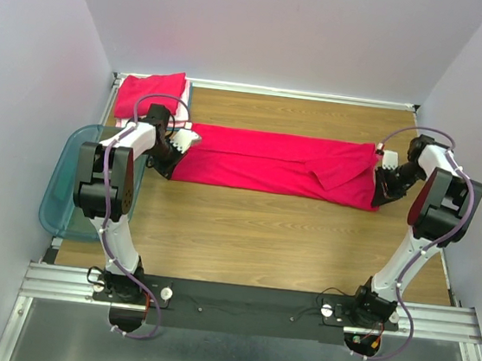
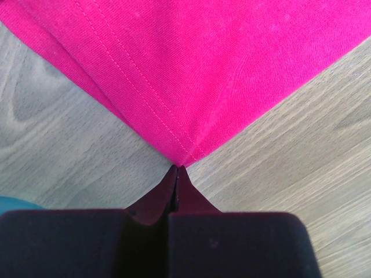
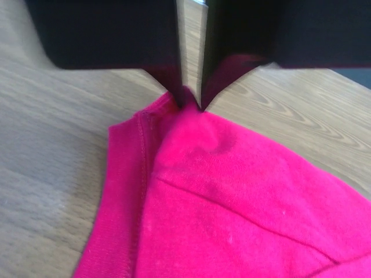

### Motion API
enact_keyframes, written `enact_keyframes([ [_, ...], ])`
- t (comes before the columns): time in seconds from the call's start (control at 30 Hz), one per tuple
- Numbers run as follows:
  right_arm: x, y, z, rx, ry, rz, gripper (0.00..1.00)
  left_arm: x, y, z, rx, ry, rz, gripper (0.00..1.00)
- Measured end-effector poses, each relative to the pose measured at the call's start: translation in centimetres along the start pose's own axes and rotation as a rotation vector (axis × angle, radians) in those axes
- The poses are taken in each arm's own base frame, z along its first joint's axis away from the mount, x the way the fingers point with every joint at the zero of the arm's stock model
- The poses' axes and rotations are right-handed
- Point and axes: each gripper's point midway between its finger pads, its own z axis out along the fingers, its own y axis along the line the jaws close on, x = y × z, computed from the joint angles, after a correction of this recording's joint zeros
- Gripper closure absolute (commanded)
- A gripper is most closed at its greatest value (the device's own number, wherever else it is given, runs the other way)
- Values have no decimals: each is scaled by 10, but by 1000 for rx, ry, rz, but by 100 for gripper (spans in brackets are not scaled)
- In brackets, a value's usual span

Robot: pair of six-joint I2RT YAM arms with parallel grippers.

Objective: Fold and stack the t-shirts
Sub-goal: Fold the other side of the tshirt into a rectangle

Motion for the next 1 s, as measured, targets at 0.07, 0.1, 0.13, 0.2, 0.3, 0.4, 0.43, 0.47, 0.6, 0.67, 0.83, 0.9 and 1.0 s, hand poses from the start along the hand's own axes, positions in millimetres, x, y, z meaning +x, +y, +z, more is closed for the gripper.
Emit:
enact_keyframes([
  [0.07, 0, 0, 0, 1, 0, 1, 100, 0, 0, 0, 0, 0, 3, 100],
  [0.1, -1, 0, -1, 3, -1, 0, 100, 0, 1, 0, -2, 2, 6, 100],
  [0.13, -2, -1, -2, 7, -2, -3, 99, 1, 1, 0, -5, 4, 9, 100],
  [0.2, -6, -5, -7, 25, -11, -11, 99, 2, 3, 0, -13, 10, 14, 100],
  [0.3, -16, -14, -20, 65, -28, -26, 100, 3, 6, -1, -26, 20, 27, 100],
  [0.4, -27, -21, -34, 99, -54, -48, 99, 6, 9, -1, -43, 34, 44, 100],
  [0.43, -29, -22, -36, 104, -57, -54, 99, 7, 10, -1, -46, 37, 48, 100],
  [0.47, -29, -22, -37, 106, -56, -60, 99, 7, 11, -1, -50, 39, 52, 100],
  [0.6, -20, -21, -29, 84, -14, -64, 99, 10, 12, 0, -54, 52, 83, 100],
  [0.67, -11, -19, -24, 67, 12, -63, 99, 11, 12, -1, -57, 56, 102, 100],
  [0.83, 16, -11, -8, 19, 89, -63, 96, 22, 8, -4, -65, 84, 175, 96],
  [0.9, 23, -8, -5, 7, 110, -62, 91, 26, 6, -5, -62, 95, 193, 85],
  [1.0, 26, -7, -4, 0, 120, -63, 74, 30, 4, -8, -55, 109, 217, 62],
])
